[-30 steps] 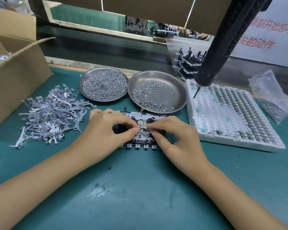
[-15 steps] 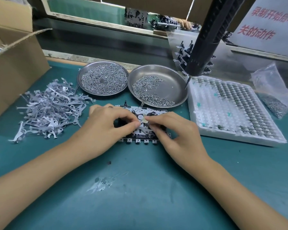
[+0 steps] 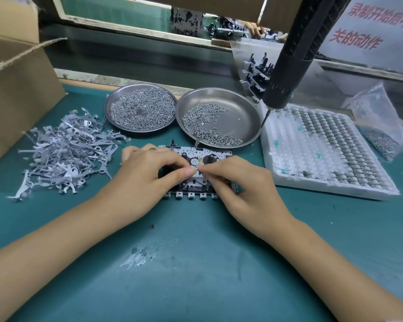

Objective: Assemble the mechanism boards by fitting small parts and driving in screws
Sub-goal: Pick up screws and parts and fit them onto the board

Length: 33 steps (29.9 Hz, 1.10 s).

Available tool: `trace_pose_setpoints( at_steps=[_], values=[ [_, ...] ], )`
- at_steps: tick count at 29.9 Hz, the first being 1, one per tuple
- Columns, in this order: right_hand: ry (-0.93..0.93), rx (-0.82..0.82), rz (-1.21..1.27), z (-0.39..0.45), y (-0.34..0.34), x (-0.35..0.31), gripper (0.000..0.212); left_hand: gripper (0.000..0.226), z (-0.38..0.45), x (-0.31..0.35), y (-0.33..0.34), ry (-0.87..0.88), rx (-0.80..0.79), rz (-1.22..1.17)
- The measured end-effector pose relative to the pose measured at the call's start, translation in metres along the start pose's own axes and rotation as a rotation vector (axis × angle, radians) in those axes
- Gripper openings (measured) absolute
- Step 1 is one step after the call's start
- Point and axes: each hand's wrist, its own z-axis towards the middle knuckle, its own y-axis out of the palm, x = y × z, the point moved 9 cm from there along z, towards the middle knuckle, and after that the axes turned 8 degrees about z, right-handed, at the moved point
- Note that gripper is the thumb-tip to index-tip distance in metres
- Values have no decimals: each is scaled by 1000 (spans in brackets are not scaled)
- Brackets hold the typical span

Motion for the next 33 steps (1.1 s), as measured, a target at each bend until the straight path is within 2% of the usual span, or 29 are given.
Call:
trace_pose_setpoints(
  at_steps=[11, 17, 27, 33],
  values=[
    [-37, -15, -61, 1, 1, -5, 18, 16, -1, 0, 1, -4, 22, 44],
    [-68, -54, -116, 0, 3, -10, 26, 6, -3, -1, 0, -8, 48, 73],
    [-53, -41, -127, -1, 3, -5, 30, 13, -3, -5, -3, -52, 37, -89],
    [-72, -28, -110, -2, 5, -7, 30, 10, -2, -10, 2, -65, 12, -146]
  ],
)
